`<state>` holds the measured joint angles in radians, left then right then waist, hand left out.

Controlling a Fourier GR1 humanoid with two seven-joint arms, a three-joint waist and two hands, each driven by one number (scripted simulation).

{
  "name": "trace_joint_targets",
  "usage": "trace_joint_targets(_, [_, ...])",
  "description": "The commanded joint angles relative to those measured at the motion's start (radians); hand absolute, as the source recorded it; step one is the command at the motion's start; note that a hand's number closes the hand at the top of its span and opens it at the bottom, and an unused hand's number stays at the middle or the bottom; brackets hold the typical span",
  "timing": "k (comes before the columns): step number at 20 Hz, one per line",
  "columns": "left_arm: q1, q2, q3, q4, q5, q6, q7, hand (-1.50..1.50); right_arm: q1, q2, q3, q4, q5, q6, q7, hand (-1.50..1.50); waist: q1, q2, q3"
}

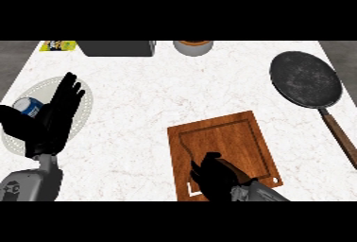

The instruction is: Pick the sweet potato from the cutting board and place it in the pan

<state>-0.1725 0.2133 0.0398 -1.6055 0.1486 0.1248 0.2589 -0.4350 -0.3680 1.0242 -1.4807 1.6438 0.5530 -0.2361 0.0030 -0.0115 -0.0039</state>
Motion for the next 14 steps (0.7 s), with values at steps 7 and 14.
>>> trace_joint_targets(7, [0.026,-0.002,0.016,-0.005,-0.015,-0.020,-0.027,0.00,0.035,0.072,-0.041,0.143,0.024,-0.093,-0.083,1.50,0.003,0.013,0.004])
trace_joint_targets(14, [0.025,0.003,0.046,0.003,0.009,-0.025,-0.026,0.00,0.136,0.142,-0.424,0.036,-0.164,-0.102,0.090,1.50,-0.033,0.012,0.007])
